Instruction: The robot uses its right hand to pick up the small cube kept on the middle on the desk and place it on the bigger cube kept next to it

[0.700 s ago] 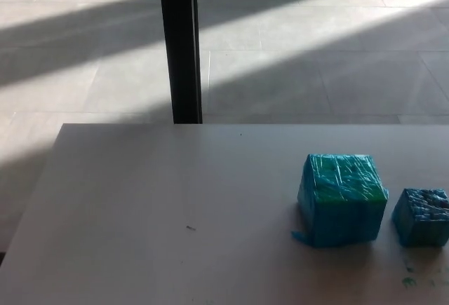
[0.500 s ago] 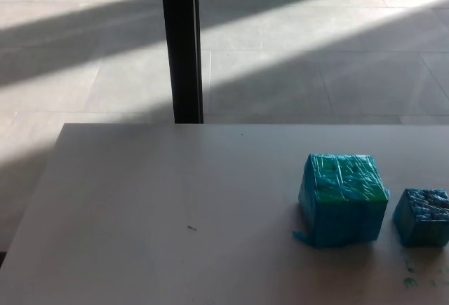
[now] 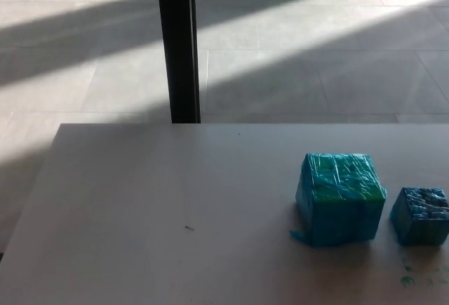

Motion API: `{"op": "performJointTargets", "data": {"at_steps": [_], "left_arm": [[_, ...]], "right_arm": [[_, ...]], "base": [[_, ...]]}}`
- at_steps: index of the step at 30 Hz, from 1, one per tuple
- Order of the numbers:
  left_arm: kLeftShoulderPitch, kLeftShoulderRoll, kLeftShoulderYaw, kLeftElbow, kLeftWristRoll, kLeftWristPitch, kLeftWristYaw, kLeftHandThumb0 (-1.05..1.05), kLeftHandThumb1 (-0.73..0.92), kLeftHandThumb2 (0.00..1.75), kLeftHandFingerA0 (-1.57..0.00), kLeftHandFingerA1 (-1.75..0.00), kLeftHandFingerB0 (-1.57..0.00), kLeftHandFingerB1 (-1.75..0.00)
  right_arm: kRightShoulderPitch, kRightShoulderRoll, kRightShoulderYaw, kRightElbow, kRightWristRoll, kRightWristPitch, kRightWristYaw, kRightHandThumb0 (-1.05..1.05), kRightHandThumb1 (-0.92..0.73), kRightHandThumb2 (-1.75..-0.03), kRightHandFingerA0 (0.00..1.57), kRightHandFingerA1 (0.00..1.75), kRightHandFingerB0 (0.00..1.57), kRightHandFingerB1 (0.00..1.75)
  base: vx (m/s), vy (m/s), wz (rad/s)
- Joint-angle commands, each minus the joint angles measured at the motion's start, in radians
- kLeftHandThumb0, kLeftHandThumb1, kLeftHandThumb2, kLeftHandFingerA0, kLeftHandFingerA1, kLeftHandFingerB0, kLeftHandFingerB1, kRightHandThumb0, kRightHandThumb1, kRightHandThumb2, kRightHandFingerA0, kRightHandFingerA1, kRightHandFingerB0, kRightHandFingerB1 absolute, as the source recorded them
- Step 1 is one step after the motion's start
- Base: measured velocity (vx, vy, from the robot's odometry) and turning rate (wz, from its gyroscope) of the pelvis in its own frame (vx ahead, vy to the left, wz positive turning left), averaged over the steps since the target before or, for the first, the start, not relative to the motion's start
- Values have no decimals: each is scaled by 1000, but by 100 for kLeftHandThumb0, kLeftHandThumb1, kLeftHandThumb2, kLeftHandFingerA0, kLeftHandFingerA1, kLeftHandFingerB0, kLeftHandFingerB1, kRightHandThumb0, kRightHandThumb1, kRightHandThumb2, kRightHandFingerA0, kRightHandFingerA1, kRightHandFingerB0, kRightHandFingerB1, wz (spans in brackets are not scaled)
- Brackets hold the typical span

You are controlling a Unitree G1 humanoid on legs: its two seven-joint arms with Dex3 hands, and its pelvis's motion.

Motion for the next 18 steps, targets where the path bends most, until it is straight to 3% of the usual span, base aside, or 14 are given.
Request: {"op": "performJointTargets", "data": {"at_steps": [1, 3, 4, 5, 6, 8, 9, 10, 11, 12, 14, 15, 16, 18], "left_arm": [[-4, 34, 14, -6, -43, 54, -21, -90, 87, 66, -41, -54, -37, -38], [-1, 34, 13, -21, -46, 67, -22, -89, 87, 66, -40, -53, -37, -38], [1, 32, 17, -31, -52, 76, -22, -93, 71, 82, -36, -57, -32, -44], [2, 28, 24, -38, -60, 83, -22, -93, 71, 82, -36, -57, -32, -44], [3, 29, 24, -40, -59, 84, -21, -88, 86, 66, -39, -54, -36, -39], [9, 30, 17, -45, -55, 77, -27, -89, 87, 67, -39, -54, -35, -38], [8, 29, 18, -47, -56, 79, -23, -89, 85, 66, -41, -55, -37, -38], [6, 26, 28, -52, -66, 90, -15, -89, 85, 66, -41, -55, -37, -38], [8, 29, 18, -52, -56, 85, -18, -89, 87, 66, -40, -54, -37, -38], [10, 31, 13, -54, -53, 84, -19, -89, 87, 66, -40, -54, -37, -38], [8, 32, 12, -50, -55, 81, -20, -88, 88, 67, -39, -53, -36, -38], [7, 33, 11, -47, -55, 78, -21, -89, 88, 66, -39, -54, -36, -38], [6, 33, 14, -45, -59, 80, -24, -89, 87, 66, -39, -56, -36, -39], [6, 36, 12, -45, -57, 77, -24, -88, 88, 67, -39, -55, -36, -38]], "right_arm": [[-115, -57, 12, -168, 110, 44, 6, -68, -67, -56, 4, 100, 8, 52], [-129, -48, 29, -235, 116, 64, 4, -71, -66, -56, 5, 102, 8, 52], [-138, -44, 49, -283, 116, 79, 7, -73, -64, -57, 5, 100, 10, 49], [-151, -41, 74, -331, 113, 93, 11, -73, -64, -57, 5, 100, 10, 49], [-146, -27, 94, -386, 109, 86, 16, -74, -64, -59, 4, 104, 11, 50], [-153, -18, 127, -451, 104, 90, 18, -79, -63, -58, 11, 95, 16, 53], [-163, -12, 156, -497, 100, 90, 21, -77, -48, -88, 29, 76, 17, 54], [-173, -5, 179, -539, 99, 93, 20, -77, -48, -88, 29, 76, 17, 54], [-187, 4, 203, -573, 102, 81, 36, -70, -61, -58, 28, 73, 25, 44], [-191, 9, 215, -595, 105, 80, 39, -70, -61, -58, 28, 73, 25, 44], [-192, 12, 263, -662, 84, 83, 36, -61, -67, -60, 24, 48, 22, 35], [-189, 8, 309, -710, 57, 85, 45, -60, -67, -60, 22, 45, 21, 33], [-184, 5, 337, -745, 51, 89, 55, -33, -59, -109, 5, 53, 0, 50], [-175, 5, 405, -800, 39, 97, 86, -31, -60, -108, 5, 52, 0, 49]], "base": [[0, 0, 0], [0, 0, 0], [0, 0, 0], [0, 0, 0], [0, 0, 0], [0, 0, 0], [0, 0, 0], [0, 0, 0], [0, 0, 0], [0, 0, 0], [0, 0, 0], [0, 0, 0], [0, 0, 0], [0, 0, 0]]}}
